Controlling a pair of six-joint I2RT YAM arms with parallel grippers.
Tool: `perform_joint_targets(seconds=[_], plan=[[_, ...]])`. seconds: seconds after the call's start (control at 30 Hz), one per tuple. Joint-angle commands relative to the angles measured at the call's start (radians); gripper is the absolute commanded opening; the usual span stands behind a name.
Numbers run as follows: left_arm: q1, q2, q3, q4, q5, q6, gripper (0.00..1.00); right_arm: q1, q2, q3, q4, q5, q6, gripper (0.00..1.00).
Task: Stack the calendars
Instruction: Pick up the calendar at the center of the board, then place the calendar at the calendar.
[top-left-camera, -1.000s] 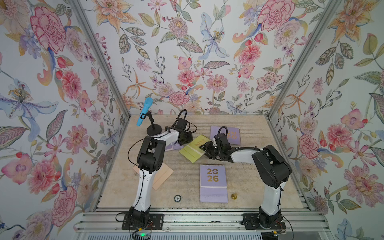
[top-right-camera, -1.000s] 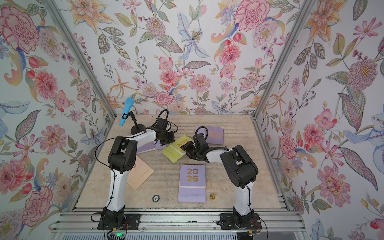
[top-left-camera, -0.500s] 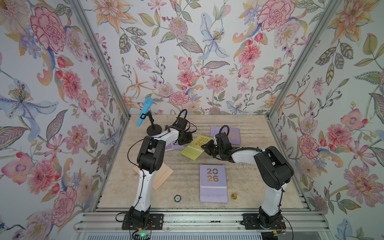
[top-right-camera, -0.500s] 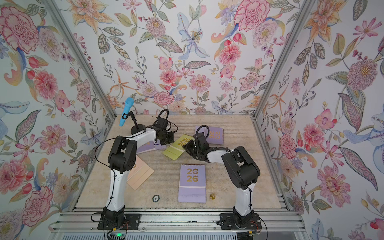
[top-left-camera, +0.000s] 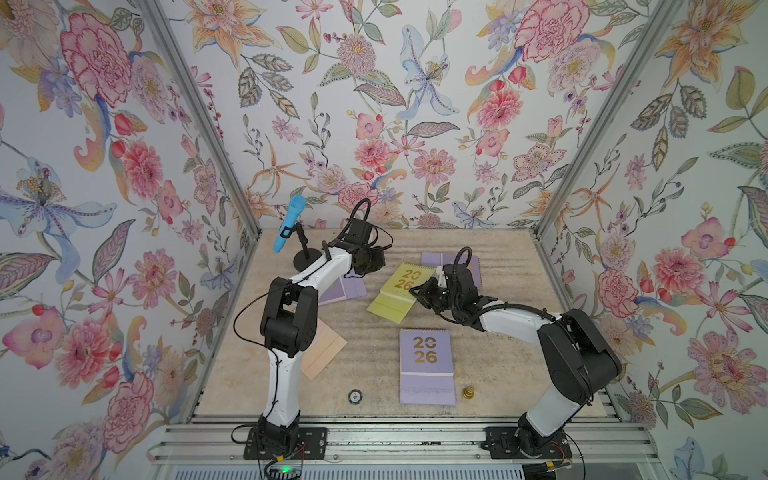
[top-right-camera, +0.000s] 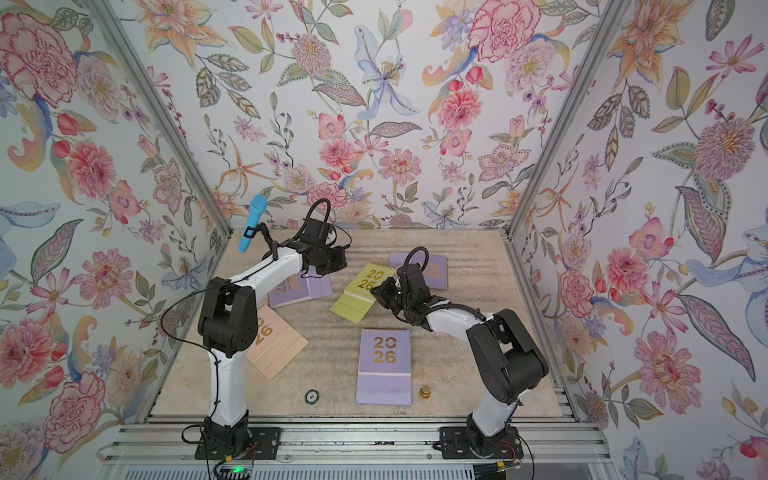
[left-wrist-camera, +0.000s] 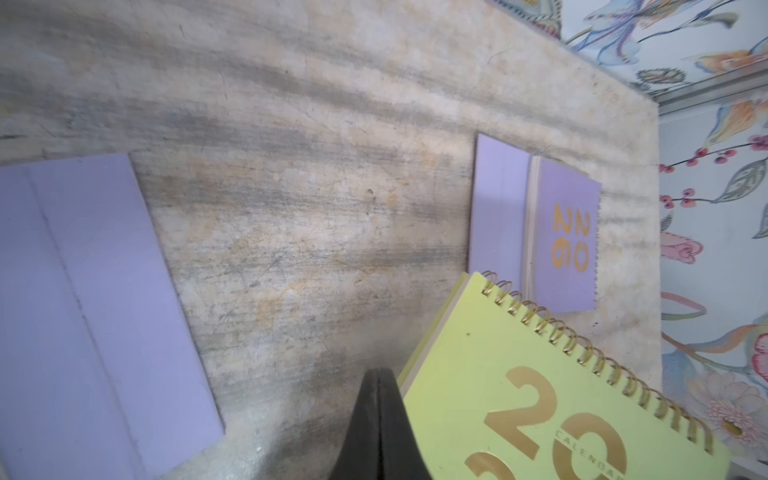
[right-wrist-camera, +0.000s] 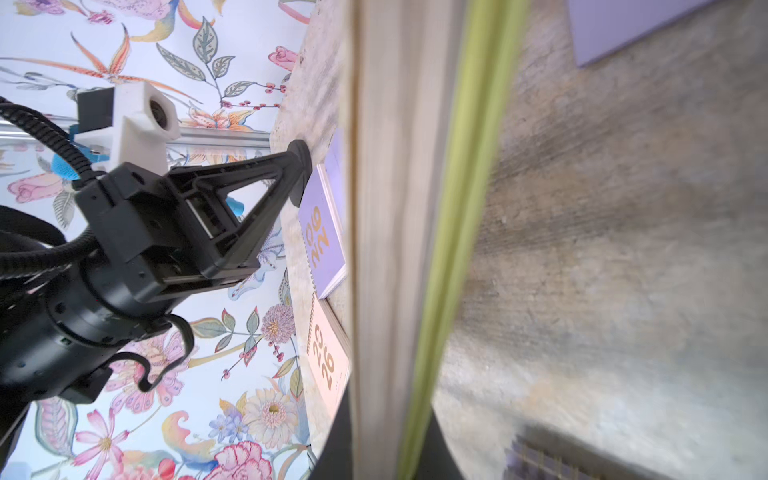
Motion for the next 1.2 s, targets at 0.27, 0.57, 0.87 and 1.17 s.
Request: perform_joint_targets(seconds=[0.27, 0.57, 0.87, 1.17], plan=[[-0.062, -0.321, -0.325, 0.141, -0.073, -0.119, 0.00, -0.129, -0.345, -0.158, -0.153, -0.274, -0.189, 0.04], [-0.210, -0.462, -0.595, 0.240, -0.129, -0.230, 0.00, -0.226, -0.575, -0.353, -0.282, -0.492, -0.283, 0.03], [-0.347, -0.546, -0.811, 0.329, -0.162, -0.345, 0.00, -0.234, -0.693, -0.474, -0.359, -0.582, -0.353, 0.04], [-0.428, -0.545, -0.899, 0.360, -0.182, -0.404, 0.00, -0.224, -0.677, -0.466, -0.463, -0.636, -0.484, 0.04]])
